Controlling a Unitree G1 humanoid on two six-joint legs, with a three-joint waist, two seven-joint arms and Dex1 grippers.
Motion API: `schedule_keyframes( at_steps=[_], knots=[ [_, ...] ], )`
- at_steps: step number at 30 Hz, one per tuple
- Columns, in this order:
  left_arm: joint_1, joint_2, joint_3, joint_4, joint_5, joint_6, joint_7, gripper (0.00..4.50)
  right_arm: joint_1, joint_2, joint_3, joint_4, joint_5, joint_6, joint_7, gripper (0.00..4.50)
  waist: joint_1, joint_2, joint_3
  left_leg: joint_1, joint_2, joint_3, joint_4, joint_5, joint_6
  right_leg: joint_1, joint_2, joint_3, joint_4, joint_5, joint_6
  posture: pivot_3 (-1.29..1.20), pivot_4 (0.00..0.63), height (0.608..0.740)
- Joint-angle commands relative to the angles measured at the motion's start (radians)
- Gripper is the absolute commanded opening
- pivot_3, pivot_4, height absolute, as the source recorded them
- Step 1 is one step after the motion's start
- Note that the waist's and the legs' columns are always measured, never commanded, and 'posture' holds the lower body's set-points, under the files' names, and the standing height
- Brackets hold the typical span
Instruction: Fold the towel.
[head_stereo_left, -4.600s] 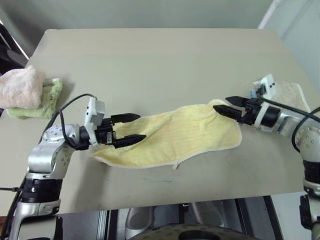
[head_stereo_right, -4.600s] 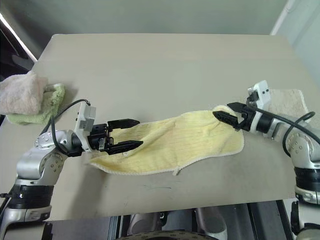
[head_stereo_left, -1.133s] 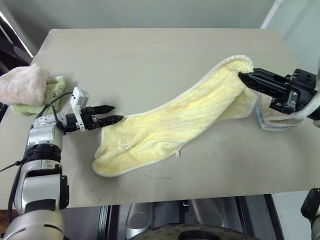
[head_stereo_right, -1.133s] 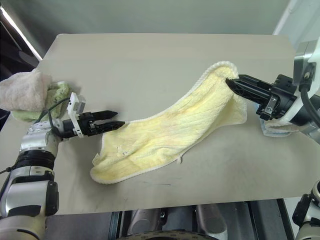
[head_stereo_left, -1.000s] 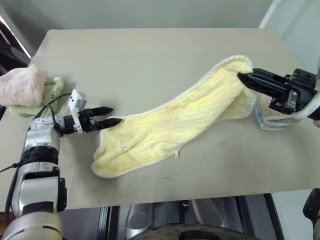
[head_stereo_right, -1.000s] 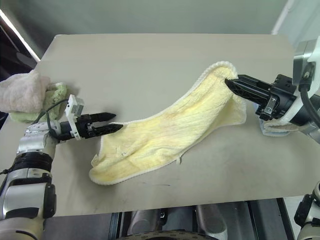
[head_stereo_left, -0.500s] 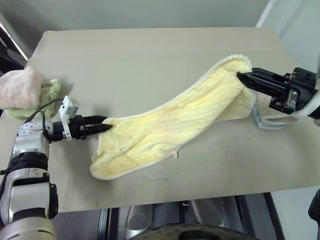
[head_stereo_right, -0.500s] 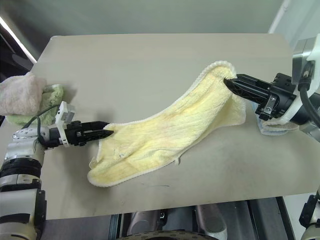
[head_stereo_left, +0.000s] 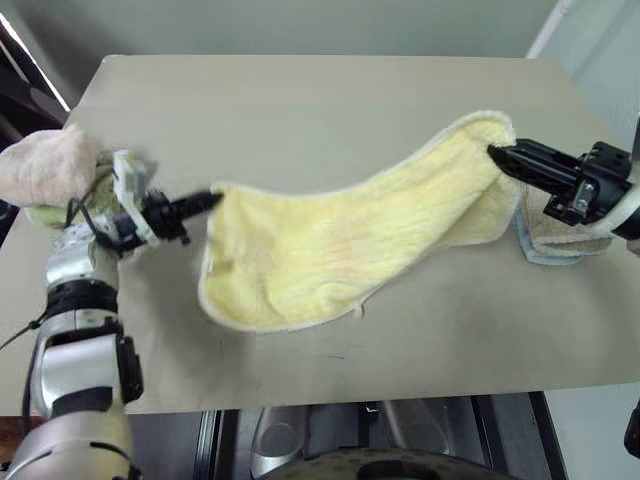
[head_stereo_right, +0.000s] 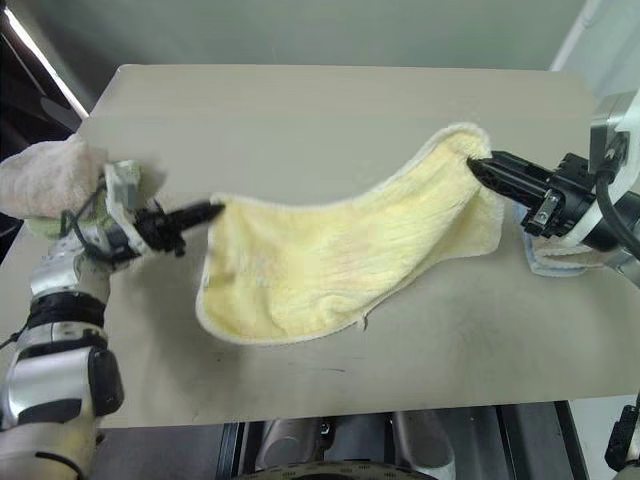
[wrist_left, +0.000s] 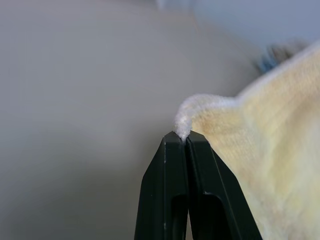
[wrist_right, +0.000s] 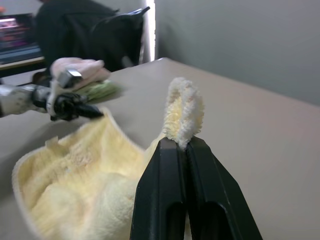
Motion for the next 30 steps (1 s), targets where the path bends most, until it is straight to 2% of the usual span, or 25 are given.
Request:
schedule_keyframes(
  at_steps=[1, 5, 11, 15, 17, 21, 24, 30],
  knots=[
    [-0.05, -0.009, 0.05, 0.02, -0.021, -0.048, 0.07, 0.04, -0.003, 0.003, -0.024, 0.012, -0.034, -0.064, -0.01, 0.0, -0.002, 0.0, 0.0, 0.0, 0.0, 0.001, 0.0, 0.0, 0.0, 0.0, 0.0, 0.0, 0.0, 0.003, 0.005, 0.0, 0.15, 0.703],
    [-0.202, -0.056, 0.101, 0.121, 0.001, -0.227, 0.272, 0.04, -0.009, -0.002, 0.035, 0.078, -0.099, -0.082, 0.0, 0.0, -0.005, -0.001, 0.001, 0.0, 0.0, 0.001, 0.0, 0.001, 0.001, 0.0, 0.0, 0.0, -0.002, 0.001, 0.018, 0.0, 0.15, 0.703],
    [-0.258, -0.058, 0.095, 0.221, 0.045, -0.347, 0.355, 0.04, -0.026, 0.001, 0.096, 0.126, -0.14, -0.082, 0.017, 0.0, -0.013, -0.001, 0.001, 0.0, 0.0, 0.003, -0.001, 0.001, 0.001, 0.0, -0.001, 0.0, -0.003, 0.001, 0.019, 0.0, 0.15, 0.703],
    [-0.26, -0.058, 0.095, 0.244, 0.062, -0.39, 0.381, 0.04, 0.032, -0.002, 0.165, 0.115, -0.192, -0.094, 0.049, 0.0, -0.011, -0.001, 0.001, 0.0, 0.0, 0.002, -0.001, 0.001, 0.001, 0.0, 0.0, -0.001, -0.003, 0.001, 0.02, 0.0, 0.15, 0.703],
    [-0.263, -0.058, 0.096, 0.251, 0.064, -0.396, 0.381, 0.04, 0.033, -0.002, 0.167, 0.116, -0.197, -0.098, 0.052, 0.0, -0.011, -0.001, 0.001, -0.001, 0.0, 0.003, -0.001, 0.001, 0.001, 0.0, -0.001, 0.0, -0.003, 0.001, 0.019, 0.0, 0.15, 0.703],
    [-0.193, -0.055, 0.08, 0.196, 0.062, -0.396, 0.277, 0.04, 0.169, 0.013, 0.248, 0.042, -0.21, -0.033, 0.035, 0.0, -0.006, -0.001, 0.0, -0.001, 0.0, 0.002, 0.0, 0.001, 0.001, 0.001, -0.001, -0.002, -0.005, 0.001, 0.018, 0.0, 0.15, 0.703],
    [-0.18, -0.054, 0.08, 0.18, 0.059, -0.38, 0.25, 0.04, 0.188, 0.012, 0.254, 0.03, -0.208, -0.017, 0.032, 0.0, -0.006, -0.001, 0.001, -0.002, -0.001, 0.003, 0.0, 0.001, 0.001, 0.0, -0.002, -0.001, -0.005, 0.002, 0.017, 0.0, 0.15, 0.703],
    [-0.033, -0.053, 0.041, 0.033, 0.046, -0.303, 0.117, 0.04, 0.281, 0.086, 0.319, 0.008, -0.252, -0.025, -0.017, 0.0, -0.007, -0.002, 0.0, -0.001, 0.0, 0.003, 0.002, 0.001, 0.002, 0.003, -0.002, -0.002, -0.007, 0.003, 0.019, 0.0, 0.15, 0.703]
  ],
)
